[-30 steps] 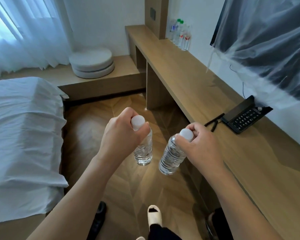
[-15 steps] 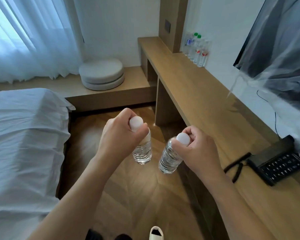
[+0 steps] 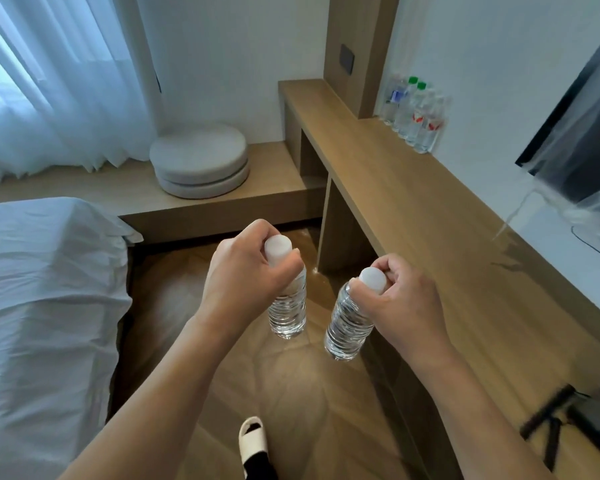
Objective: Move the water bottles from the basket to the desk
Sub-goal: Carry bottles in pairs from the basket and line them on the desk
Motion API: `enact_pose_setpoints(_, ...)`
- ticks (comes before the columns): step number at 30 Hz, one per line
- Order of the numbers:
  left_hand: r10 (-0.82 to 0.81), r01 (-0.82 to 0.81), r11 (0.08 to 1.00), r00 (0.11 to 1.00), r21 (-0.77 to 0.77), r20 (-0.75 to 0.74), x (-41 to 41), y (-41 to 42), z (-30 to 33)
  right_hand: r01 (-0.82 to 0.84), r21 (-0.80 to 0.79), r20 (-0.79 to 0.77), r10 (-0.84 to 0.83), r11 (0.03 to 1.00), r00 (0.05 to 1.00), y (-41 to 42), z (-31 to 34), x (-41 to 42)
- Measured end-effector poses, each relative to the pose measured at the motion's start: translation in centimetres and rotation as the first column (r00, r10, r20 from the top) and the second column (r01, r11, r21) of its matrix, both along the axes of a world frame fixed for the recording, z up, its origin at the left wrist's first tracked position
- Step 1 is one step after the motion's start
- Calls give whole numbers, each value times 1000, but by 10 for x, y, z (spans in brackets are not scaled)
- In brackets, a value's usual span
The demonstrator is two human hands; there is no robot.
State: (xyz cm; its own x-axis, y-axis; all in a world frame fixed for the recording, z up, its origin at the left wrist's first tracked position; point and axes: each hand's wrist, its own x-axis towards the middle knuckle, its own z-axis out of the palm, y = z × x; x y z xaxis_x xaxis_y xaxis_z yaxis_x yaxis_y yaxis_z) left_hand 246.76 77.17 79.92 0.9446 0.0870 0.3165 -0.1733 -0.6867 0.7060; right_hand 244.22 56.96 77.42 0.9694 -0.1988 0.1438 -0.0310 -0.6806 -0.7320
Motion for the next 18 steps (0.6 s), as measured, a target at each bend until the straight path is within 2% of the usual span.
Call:
enact_pose_setpoints(8, -106, 105, 994, 994, 26, 27, 126, 57, 10, 37, 25, 29, -38, 999, 999, 64, 10, 120)
enact_pose_setpoints(18, -100, 100, 995, 995, -18, -5, 275, 101, 0, 72, 46, -9, -72, 996, 997, 105, 4, 264)
